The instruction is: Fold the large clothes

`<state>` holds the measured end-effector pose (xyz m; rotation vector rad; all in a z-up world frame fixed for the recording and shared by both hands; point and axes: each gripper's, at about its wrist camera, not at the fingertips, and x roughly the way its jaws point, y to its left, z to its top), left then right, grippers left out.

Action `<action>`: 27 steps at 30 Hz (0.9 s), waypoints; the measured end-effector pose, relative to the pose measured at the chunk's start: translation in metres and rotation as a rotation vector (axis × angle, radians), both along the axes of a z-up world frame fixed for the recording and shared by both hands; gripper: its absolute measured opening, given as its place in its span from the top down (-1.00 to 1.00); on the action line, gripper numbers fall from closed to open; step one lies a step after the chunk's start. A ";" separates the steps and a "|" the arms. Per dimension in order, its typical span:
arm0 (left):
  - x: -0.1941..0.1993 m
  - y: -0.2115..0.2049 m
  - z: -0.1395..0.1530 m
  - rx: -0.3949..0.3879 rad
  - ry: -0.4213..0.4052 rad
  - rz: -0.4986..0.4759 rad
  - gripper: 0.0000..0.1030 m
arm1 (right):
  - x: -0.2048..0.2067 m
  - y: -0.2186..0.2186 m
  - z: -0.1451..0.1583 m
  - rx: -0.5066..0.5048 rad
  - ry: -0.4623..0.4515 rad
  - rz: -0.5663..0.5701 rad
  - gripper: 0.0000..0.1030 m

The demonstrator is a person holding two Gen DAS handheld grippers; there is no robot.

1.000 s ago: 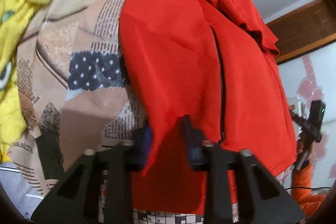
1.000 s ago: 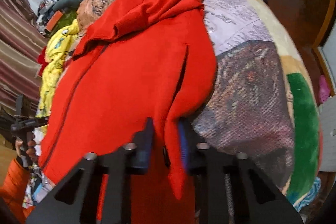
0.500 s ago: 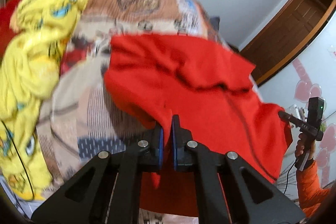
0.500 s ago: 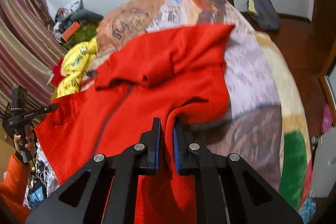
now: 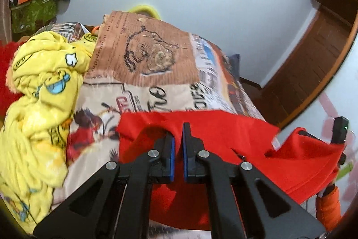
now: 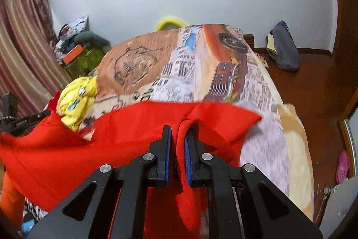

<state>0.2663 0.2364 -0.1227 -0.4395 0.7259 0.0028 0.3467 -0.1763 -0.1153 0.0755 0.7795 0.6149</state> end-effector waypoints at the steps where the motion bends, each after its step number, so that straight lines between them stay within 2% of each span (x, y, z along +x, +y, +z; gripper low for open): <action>1: 0.013 0.004 -0.004 0.004 0.010 0.015 0.92 | 0.009 0.003 -0.001 -0.006 0.000 -0.006 0.82; 6: 0.067 0.019 -0.035 0.024 0.079 0.078 0.92 | 0.060 0.013 -0.021 -0.033 0.038 -0.057 0.82; 11: 0.107 0.032 -0.077 0.037 0.180 0.125 0.92 | 0.108 0.011 -0.052 -0.041 0.130 -0.118 0.82; 13: 0.119 0.039 -0.100 -0.006 0.232 0.120 0.92 | 0.119 0.010 -0.060 -0.018 0.169 -0.120 0.82; 18: 0.126 0.038 -0.128 0.009 0.288 0.112 0.91 | 0.125 0.004 -0.063 0.011 0.199 -0.128 0.81; 20: 0.127 0.038 -0.130 0.020 0.303 0.110 0.91 | 0.124 -0.006 -0.054 -0.004 0.166 -0.172 0.70; 23: 0.124 0.039 -0.123 0.030 0.318 0.111 0.87 | 0.124 -0.026 -0.035 -0.044 0.113 -0.250 0.70; 25: 0.120 0.040 -0.110 0.010 0.300 0.104 0.82 | 0.119 -0.039 -0.023 -0.020 0.112 -0.249 0.70; 27: 0.114 0.039 -0.090 0.031 0.268 0.108 0.72 | 0.109 -0.047 -0.012 -0.033 0.084 -0.250 0.70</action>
